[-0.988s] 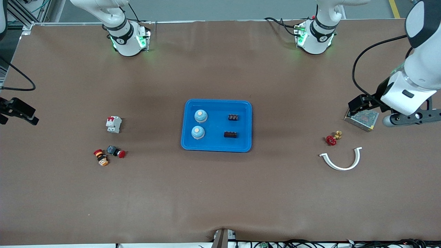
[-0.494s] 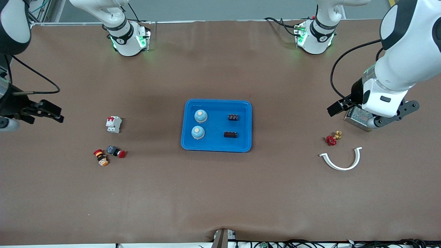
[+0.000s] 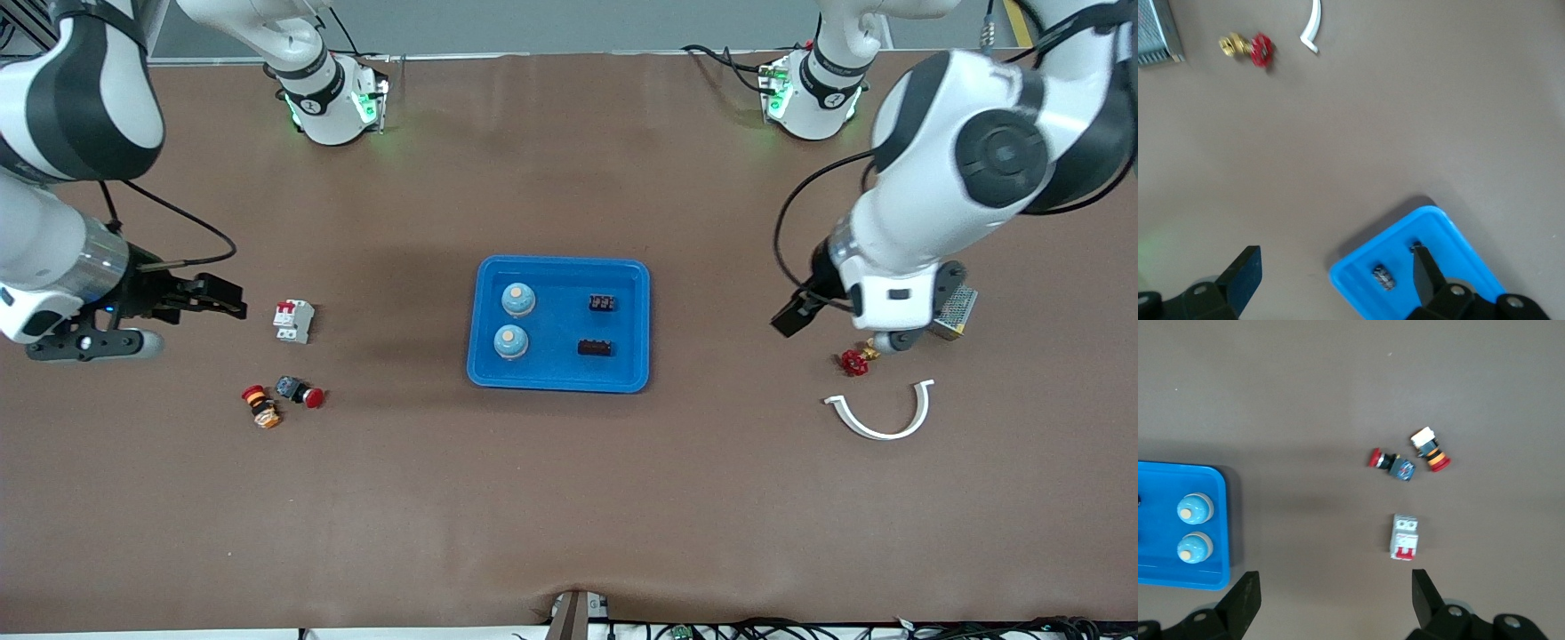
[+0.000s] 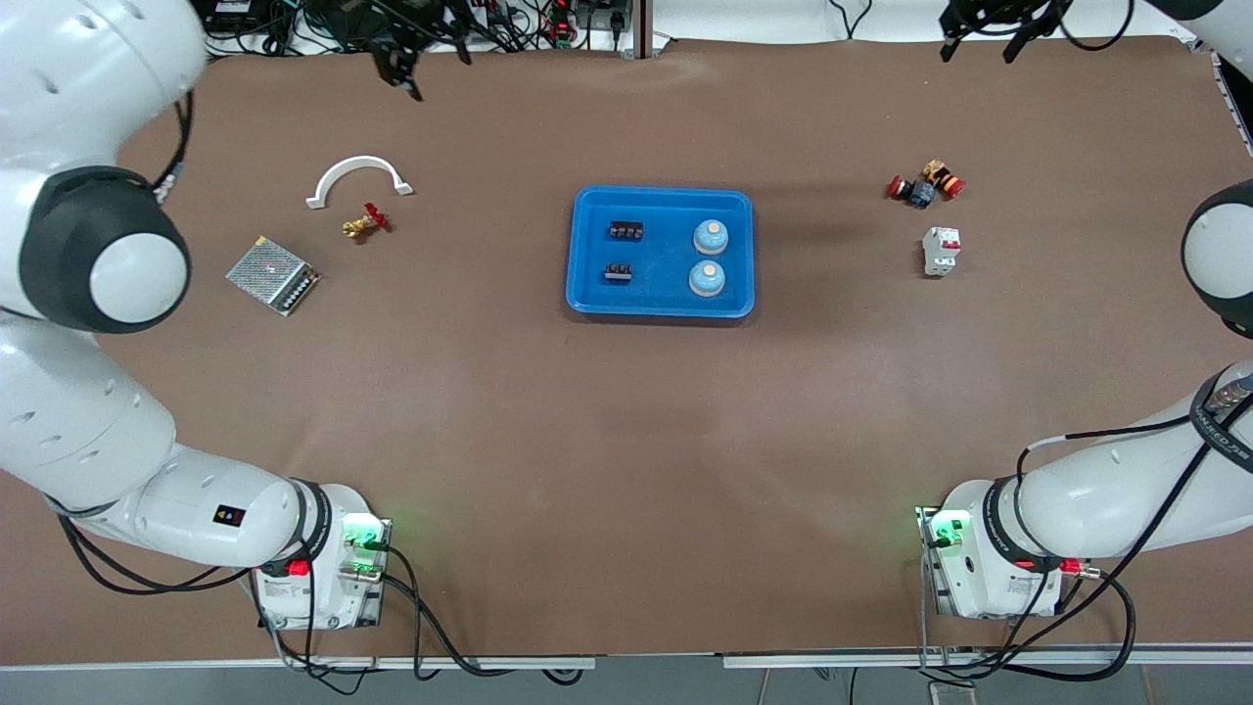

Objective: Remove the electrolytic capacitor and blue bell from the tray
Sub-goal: 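Move the right gripper to the bells while the left gripper reaches the capacitors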

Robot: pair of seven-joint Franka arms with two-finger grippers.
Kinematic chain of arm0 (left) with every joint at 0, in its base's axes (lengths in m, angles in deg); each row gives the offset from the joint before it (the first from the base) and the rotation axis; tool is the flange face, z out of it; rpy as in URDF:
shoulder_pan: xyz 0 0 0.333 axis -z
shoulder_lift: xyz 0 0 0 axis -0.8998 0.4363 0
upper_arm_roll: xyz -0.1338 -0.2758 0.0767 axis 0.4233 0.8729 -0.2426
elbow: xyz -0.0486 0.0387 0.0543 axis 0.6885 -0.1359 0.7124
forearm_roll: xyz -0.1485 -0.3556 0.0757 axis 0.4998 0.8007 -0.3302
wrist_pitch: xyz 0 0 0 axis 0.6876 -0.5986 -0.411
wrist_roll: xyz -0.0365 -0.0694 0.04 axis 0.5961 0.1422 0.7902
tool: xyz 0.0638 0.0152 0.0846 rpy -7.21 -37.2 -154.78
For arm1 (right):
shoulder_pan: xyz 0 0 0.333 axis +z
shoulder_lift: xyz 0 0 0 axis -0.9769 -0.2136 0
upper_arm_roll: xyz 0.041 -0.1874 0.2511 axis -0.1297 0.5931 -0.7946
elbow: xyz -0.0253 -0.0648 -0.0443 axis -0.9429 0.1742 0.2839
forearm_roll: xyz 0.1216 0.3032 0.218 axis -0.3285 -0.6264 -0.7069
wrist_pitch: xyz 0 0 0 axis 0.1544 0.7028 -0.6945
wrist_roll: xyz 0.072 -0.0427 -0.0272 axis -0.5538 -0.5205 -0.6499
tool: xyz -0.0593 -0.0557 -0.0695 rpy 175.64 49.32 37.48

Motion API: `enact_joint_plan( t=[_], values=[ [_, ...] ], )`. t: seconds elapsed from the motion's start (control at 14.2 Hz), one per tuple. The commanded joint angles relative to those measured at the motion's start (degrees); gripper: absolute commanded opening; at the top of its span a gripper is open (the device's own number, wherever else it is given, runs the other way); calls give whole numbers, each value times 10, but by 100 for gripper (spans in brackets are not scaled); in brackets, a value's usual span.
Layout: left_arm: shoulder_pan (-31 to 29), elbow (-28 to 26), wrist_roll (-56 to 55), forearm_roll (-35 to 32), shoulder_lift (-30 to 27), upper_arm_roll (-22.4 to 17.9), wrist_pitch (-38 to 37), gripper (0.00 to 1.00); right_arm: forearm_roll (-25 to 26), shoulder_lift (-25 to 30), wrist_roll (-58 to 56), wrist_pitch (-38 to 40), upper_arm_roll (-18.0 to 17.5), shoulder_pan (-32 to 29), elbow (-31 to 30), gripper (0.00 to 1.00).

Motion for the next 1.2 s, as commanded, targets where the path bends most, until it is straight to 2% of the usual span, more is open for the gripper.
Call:
enact_joint_plan(
  t=[0.0, 0.28, 0.71, 0.92, 1.13],
  values=[
    [26, 2, -76, 0, 30, -2, 37, 100, -5, -5, 56, 3, 5, 36, -8, 100],
    [54, 3, -157, -21, 77, -2, 97, 100, -5, -16, 75, -30, 5, 79, -52, 100],
    [68, 6, -296, -14, 103, -1, 165, 100, -5, -35, 222, -139, 5, 169, -130, 100],
    [101, 11, -328, -14, 141, -1, 172, 100, -5, -62, 271, -174, 5, 204, -138, 100],
    [112, 14, -393, -18, 175, -1, 214, 100, -11, -86, 303, -213, 4, 228, -141, 100]
  ],
)
